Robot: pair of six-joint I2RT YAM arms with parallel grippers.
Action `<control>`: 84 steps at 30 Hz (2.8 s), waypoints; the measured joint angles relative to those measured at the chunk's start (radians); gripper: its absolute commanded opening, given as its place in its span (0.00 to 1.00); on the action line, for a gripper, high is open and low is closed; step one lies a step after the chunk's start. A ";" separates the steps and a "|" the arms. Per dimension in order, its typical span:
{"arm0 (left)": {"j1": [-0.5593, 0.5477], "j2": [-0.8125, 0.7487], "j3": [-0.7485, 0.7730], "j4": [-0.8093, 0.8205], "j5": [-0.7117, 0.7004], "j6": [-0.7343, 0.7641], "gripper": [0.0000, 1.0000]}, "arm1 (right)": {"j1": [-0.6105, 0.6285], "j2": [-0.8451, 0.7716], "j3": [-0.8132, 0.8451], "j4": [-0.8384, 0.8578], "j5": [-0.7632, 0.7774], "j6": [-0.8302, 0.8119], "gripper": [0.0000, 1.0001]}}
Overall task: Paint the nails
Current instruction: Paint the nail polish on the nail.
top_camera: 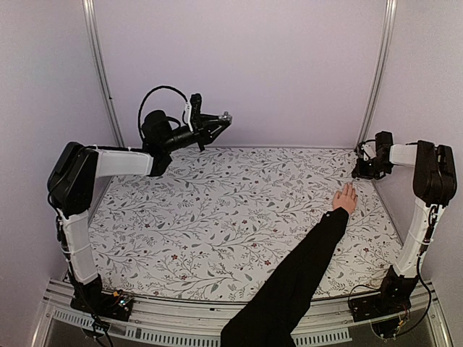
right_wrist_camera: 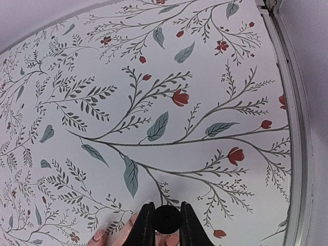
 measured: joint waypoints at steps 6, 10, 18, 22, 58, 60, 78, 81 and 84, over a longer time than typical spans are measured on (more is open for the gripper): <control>0.002 0.000 0.000 0.000 0.000 -0.003 0.00 | 0.000 0.000 0.028 -0.003 0.000 0.000 0.00; 0.002 0.000 0.000 0.001 0.000 -0.003 0.00 | 0.000 0.000 0.028 -0.004 0.000 0.000 0.00; 0.002 0.000 0.000 0.006 0.000 -0.007 0.00 | 0.000 -0.010 -0.005 -0.003 0.000 0.000 0.00; 0.002 0.000 0.000 0.014 0.000 -0.010 0.00 | 0.000 -0.021 -0.020 -0.004 0.000 0.000 0.00; 0.002 0.000 0.000 0.022 0.000 -0.016 0.00 | 0.008 -0.043 -0.021 -0.003 -0.015 0.000 0.00; 0.002 0.000 0.000 0.022 0.000 -0.017 0.00 | 0.008 -0.043 -0.021 -0.003 -0.015 0.000 0.00; 0.002 0.000 0.000 0.022 0.000 -0.018 0.00 | 0.008 -0.043 -0.021 -0.003 -0.003 0.000 0.00; 0.002 0.000 0.000 0.022 0.000 -0.018 0.00 | 0.008 -0.043 -0.021 -0.003 -0.001 0.000 0.00; 0.002 0.000 0.000 0.022 0.000 -0.018 0.00 | 0.008 -0.037 -0.018 -0.003 0.000 0.000 0.00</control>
